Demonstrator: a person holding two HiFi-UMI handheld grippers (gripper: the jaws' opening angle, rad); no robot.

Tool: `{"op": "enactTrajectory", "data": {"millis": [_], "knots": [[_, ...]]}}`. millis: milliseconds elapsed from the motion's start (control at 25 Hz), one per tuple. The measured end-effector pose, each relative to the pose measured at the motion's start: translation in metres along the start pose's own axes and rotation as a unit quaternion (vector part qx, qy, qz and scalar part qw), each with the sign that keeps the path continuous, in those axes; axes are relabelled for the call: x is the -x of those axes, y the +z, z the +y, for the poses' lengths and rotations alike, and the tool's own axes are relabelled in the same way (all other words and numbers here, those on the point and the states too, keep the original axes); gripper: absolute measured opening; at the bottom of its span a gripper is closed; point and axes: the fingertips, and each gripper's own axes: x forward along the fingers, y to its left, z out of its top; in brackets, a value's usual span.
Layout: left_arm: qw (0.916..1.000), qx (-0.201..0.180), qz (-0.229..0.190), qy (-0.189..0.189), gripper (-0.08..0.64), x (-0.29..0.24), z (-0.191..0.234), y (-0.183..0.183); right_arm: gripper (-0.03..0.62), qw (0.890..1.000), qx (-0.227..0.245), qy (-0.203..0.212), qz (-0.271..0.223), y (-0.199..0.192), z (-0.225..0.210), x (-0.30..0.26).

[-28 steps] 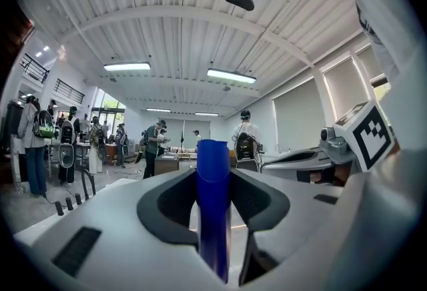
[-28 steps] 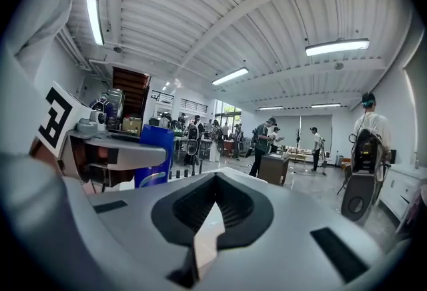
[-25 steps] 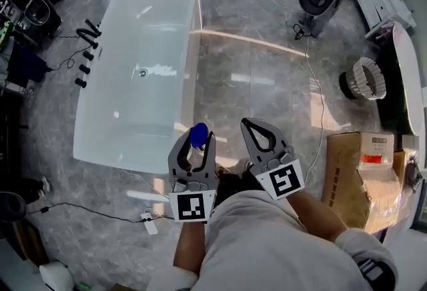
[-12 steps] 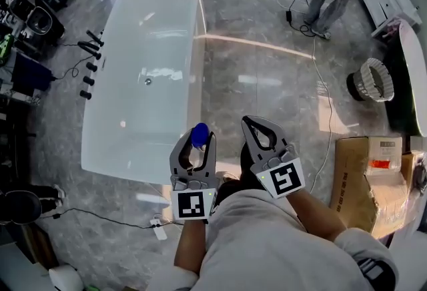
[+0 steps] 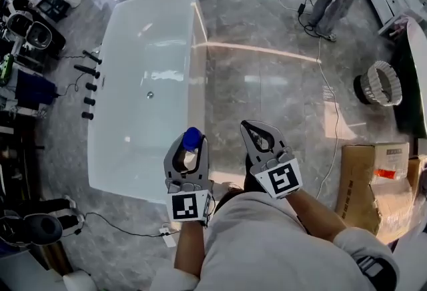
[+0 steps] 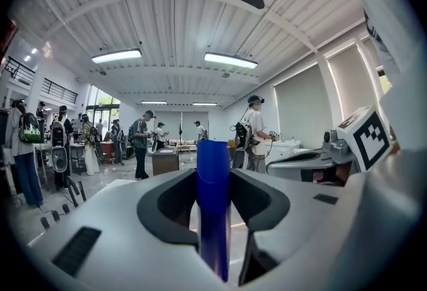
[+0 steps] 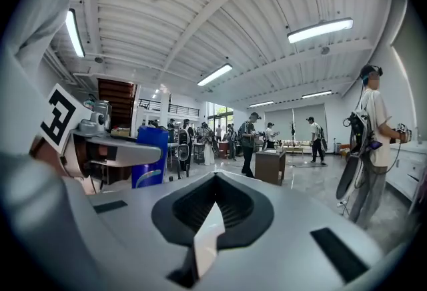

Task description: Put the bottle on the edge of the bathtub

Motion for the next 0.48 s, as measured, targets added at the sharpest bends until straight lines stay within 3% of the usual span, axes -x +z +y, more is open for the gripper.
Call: {"op": "enactTrajectory", "data": {"millis": [240,480], "knots": [[0.9997,0.003,0.016,0.017,0.163,-0.068,0.003,0.006,0.005,1.000,0.000,-0.006,0.011,-0.004,-0.083,-0.027],[0.9995,0.007,0.030,0.011,0.163,-0.132,-0.004,0.015,0.005,1.000,0.011,-0.001,0.008,0.003,-0.140,-0.050]]}}
